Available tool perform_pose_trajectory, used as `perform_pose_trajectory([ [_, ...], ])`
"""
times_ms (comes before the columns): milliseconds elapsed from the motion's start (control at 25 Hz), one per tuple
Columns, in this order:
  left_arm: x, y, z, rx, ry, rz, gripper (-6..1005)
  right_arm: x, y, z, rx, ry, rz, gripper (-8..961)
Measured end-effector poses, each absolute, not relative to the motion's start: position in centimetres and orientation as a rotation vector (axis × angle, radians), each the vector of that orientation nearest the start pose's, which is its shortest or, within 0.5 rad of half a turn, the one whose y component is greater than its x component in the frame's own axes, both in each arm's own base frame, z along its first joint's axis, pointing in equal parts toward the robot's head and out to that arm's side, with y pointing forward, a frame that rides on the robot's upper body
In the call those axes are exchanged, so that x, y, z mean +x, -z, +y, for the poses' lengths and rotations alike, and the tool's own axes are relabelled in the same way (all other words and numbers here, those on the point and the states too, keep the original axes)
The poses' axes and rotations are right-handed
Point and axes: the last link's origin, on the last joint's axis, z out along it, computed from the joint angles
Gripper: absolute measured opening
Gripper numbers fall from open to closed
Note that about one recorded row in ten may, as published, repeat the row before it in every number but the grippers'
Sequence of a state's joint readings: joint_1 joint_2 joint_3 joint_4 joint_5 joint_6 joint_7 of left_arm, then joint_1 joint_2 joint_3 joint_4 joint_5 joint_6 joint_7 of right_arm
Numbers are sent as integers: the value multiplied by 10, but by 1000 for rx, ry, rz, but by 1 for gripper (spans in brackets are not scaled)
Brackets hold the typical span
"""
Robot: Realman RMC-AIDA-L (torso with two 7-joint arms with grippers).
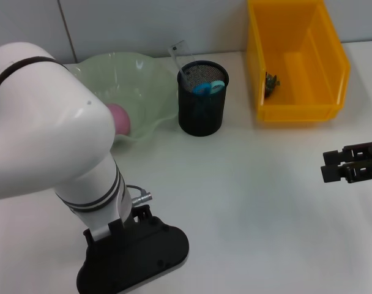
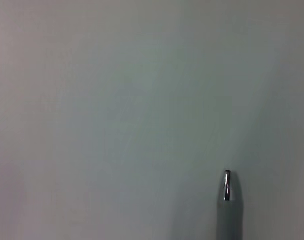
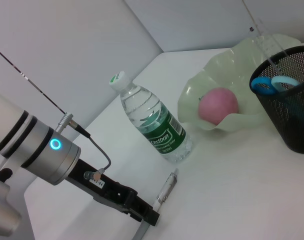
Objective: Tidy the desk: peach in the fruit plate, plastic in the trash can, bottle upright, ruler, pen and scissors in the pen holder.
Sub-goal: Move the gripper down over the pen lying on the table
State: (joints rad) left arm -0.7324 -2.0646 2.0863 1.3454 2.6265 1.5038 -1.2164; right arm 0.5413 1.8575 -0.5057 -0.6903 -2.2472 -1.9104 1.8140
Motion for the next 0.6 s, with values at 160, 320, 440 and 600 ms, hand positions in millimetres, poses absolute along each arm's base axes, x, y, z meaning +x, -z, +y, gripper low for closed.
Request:
perform_pose_trajectory([
  [160, -139, 97, 298, -2582, -1159, 2020, 415, 296, -100, 307, -2780, -542, 1200, 757],
  [320, -137, 98, 298, -2575, -1161, 2031, 391, 296, -100, 308, -2783, -542, 1197, 757],
  [440, -137, 98, 298, -2576, -1158, 2033, 375, 296, -100, 308, -2783, -543, 1197, 757],
  [600, -136, 98, 298, -2573, -1159, 2038, 369, 296, -100, 307, -2781, -542, 1198, 757],
])
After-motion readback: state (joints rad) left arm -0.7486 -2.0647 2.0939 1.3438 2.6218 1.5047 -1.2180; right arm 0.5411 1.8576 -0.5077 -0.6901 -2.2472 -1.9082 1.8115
